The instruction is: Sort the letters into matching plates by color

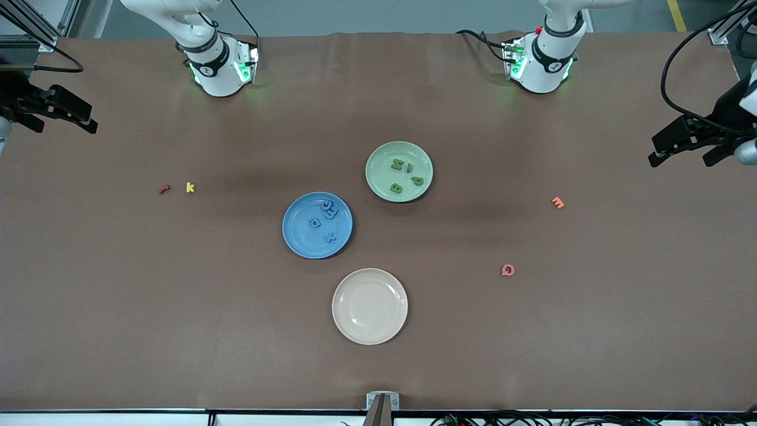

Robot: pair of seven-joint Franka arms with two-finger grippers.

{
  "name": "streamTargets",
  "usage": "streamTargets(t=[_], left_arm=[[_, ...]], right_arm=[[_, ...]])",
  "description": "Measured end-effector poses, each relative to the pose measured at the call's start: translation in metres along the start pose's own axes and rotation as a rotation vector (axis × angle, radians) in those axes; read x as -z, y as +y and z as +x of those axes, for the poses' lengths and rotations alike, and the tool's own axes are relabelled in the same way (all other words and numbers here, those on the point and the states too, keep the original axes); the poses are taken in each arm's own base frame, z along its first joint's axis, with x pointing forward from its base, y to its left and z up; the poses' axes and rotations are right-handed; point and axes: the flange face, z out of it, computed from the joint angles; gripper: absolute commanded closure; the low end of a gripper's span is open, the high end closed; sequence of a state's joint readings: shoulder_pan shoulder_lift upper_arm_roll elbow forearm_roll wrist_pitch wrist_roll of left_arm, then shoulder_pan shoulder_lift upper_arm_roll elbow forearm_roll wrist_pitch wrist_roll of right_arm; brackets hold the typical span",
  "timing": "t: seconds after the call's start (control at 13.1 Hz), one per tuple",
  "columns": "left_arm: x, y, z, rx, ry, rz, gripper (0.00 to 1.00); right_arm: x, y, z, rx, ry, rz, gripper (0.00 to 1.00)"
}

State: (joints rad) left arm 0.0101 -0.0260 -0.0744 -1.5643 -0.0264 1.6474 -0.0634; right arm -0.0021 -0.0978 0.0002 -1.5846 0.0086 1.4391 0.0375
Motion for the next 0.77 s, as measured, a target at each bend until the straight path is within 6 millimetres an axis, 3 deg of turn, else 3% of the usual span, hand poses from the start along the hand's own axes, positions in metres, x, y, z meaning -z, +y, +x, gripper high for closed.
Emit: streamTargets(t=[0.77], left_arm=[[0.0063,0.0002,0.0007,-0.001,0.013,0.004,0.00]], right_arm=[[0.0000,0.0000,0.0000,0.000,0.000,0.000,0.00]])
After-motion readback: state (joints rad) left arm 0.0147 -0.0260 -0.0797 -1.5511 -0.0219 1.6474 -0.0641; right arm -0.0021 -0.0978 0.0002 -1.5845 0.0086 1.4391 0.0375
